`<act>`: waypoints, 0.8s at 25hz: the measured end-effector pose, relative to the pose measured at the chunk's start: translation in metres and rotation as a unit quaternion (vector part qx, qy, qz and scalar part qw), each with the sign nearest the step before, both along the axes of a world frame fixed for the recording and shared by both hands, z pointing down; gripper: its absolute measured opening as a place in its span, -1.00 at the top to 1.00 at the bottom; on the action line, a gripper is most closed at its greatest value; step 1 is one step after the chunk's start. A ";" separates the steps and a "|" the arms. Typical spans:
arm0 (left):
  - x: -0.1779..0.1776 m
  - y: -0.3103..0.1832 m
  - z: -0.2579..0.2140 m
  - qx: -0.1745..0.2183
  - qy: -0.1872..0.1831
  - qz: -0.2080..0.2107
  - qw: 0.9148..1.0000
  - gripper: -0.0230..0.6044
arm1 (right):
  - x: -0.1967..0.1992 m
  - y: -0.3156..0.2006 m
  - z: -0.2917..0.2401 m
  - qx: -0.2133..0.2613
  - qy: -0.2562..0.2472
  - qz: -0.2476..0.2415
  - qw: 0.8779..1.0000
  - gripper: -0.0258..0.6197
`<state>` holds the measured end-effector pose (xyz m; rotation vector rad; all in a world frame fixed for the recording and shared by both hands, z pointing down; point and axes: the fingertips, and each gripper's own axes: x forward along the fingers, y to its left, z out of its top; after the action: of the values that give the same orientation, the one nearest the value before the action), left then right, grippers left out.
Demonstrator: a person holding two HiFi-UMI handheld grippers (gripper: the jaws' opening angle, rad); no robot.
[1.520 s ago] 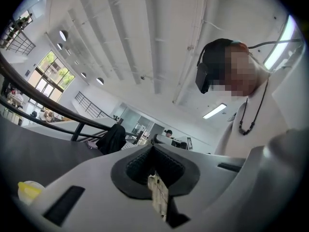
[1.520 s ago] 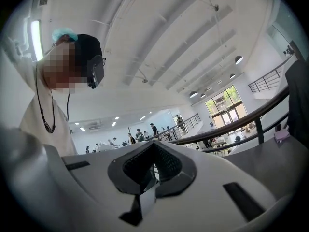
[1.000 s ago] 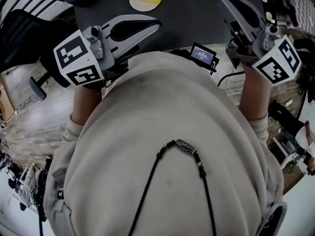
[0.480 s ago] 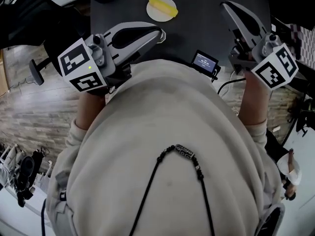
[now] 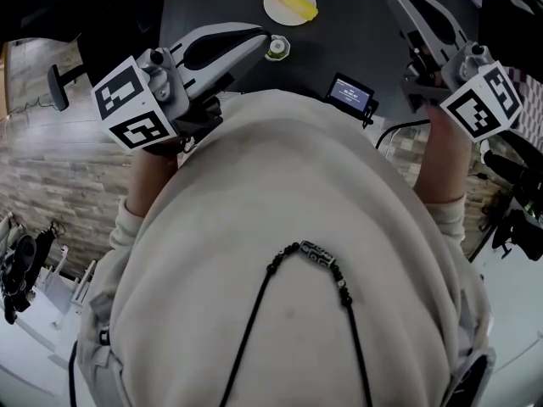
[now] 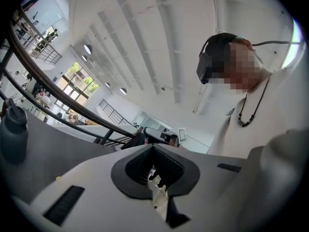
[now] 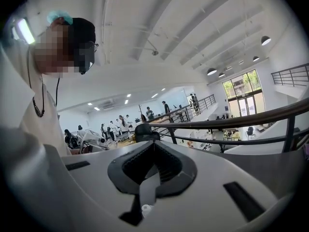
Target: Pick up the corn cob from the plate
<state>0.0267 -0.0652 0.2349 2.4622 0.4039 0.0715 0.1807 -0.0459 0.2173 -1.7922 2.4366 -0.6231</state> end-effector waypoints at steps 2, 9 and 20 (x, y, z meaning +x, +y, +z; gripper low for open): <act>-0.001 -0.002 -0.001 0.001 0.003 -0.007 1.000 0.92 | -0.002 -0.005 0.005 -0.005 -0.003 -0.007 1.000 0.87; -0.013 0.010 -0.006 0.001 0.009 -0.034 0.999 0.92 | -0.009 -0.009 0.011 -0.016 -0.002 -0.032 0.999 0.87; -0.026 0.008 0.007 -0.011 -0.010 -0.079 0.997 0.92 | -0.009 -0.031 0.042 -0.040 -0.007 -0.061 0.997 0.87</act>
<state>0.0004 -0.0568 0.2423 2.4598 0.1981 0.0251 0.1719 -0.0771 0.2593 -1.6692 2.5611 -0.7498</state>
